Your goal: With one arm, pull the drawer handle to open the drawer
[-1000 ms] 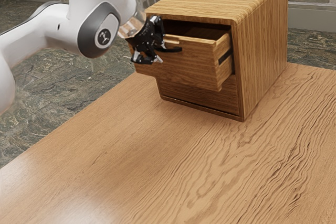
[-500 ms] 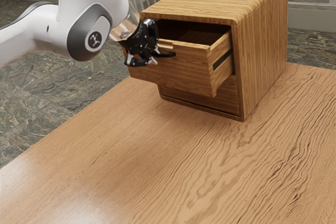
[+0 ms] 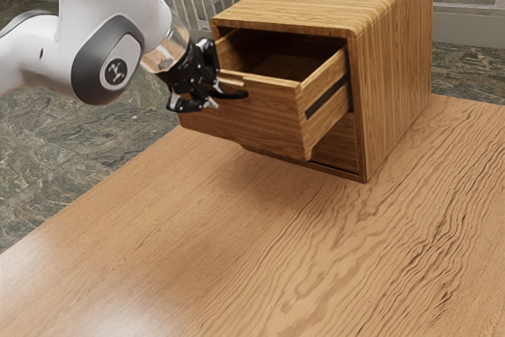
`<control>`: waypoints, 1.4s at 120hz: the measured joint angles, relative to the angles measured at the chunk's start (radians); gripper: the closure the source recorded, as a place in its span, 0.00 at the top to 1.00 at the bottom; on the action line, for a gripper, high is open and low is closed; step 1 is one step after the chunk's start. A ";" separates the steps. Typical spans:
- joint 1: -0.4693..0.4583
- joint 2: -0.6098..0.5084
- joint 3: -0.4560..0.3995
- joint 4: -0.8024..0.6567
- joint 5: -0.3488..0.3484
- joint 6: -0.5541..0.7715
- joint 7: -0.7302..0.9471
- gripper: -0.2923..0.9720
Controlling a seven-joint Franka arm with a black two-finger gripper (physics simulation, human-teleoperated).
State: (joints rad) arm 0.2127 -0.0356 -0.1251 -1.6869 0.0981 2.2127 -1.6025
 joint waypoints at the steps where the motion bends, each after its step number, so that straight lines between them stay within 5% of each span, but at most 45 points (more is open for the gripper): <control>1: 0.000 -0.002 0.000 -0.002 0.000 0.000 0.000 0.26; 168: 0.014 -0.219 0.006 -0.239 -0.001 0.000 -0.042 0.26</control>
State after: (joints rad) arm 0.2267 -0.2545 -0.1196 -1.9263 0.0975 2.2124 -1.6449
